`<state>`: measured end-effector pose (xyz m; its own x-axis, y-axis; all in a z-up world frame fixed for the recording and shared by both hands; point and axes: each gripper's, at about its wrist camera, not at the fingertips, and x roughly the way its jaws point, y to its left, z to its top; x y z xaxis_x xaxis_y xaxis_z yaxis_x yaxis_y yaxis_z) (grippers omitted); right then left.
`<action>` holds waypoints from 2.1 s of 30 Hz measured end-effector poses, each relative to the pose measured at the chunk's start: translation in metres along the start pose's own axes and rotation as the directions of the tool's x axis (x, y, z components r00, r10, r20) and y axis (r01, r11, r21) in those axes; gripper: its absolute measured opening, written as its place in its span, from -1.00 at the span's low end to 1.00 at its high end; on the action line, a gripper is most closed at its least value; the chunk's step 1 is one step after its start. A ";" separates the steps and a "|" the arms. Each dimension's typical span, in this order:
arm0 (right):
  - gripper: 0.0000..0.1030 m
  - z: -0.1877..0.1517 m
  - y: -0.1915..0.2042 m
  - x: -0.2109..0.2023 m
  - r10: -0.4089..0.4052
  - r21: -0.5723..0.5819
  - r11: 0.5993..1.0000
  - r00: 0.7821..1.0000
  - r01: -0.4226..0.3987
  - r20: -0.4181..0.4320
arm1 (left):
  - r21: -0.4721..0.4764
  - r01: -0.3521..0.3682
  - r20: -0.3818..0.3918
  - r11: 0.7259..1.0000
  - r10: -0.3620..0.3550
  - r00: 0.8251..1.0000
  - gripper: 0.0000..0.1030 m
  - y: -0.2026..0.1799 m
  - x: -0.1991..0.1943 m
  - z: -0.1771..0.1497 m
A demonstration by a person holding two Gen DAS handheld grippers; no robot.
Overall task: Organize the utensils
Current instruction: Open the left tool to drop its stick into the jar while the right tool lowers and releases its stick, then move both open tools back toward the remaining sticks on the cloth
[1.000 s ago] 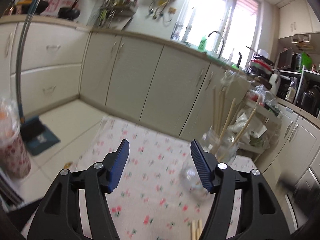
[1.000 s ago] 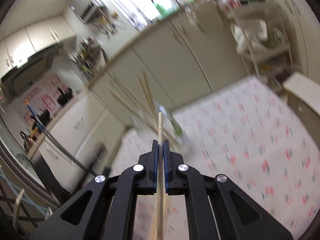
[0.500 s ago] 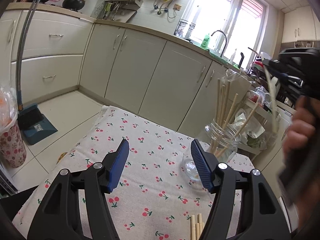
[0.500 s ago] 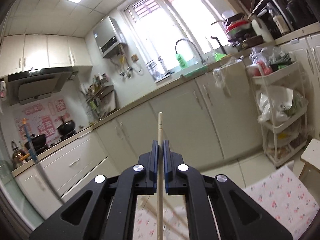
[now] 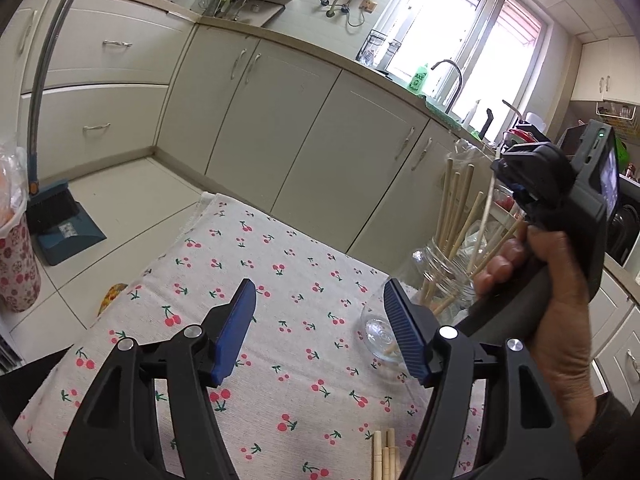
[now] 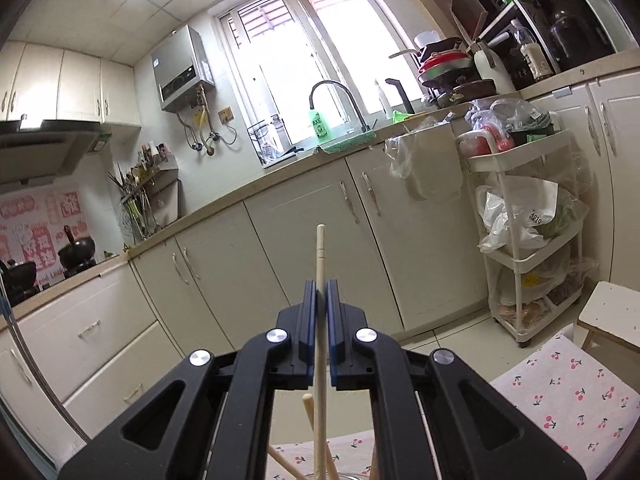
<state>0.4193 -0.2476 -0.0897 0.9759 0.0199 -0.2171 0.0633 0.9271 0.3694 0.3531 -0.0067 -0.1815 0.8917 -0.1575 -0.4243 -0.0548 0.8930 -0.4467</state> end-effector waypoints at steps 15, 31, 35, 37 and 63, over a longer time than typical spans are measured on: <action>-0.88 -0.022 0.014 -0.040 0.049 -0.178 0.983 0.999 -0.049 -0.004 | 0.004 -0.022 0.003 1.000 0.022 1.000 0.27 -0.002 0.004 -0.001; -0.53 -0.042 -0.006 -0.100 0.031 -0.227 0.972 0.987 -0.066 -0.155 | 0.016 -0.033 0.008 0.999 0.033 0.999 0.31 -0.002 0.004 -0.003; -0.51 -0.066 -0.023 -0.128 -0.014 -0.205 0.978 0.956 -0.048 -0.294 | -0.002 -0.043 -0.017 0.999 0.043 0.999 0.32 0.002 0.007 -0.002; -0.51 -0.085 -0.031 -0.140 -0.043 -0.211 0.977 0.919 -0.045 -0.393 | -0.009 -0.046 -0.038 0.999 0.045 0.998 0.32 0.004 0.003 -0.001; -0.55 -0.165 -0.023 -0.156 -0.176 -0.359 0.925 0.700 -0.122 -0.692 | 0.182 -0.069 -0.292 0.981 0.121 0.949 0.49 -0.003 -0.040 -0.039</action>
<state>0.2312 -0.2103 -0.2132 0.5272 0.1097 -0.8426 -0.1354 0.9898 0.0441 0.2998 -0.0195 -0.1937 0.7085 -0.1647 -0.6862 -0.0333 0.9635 -0.2657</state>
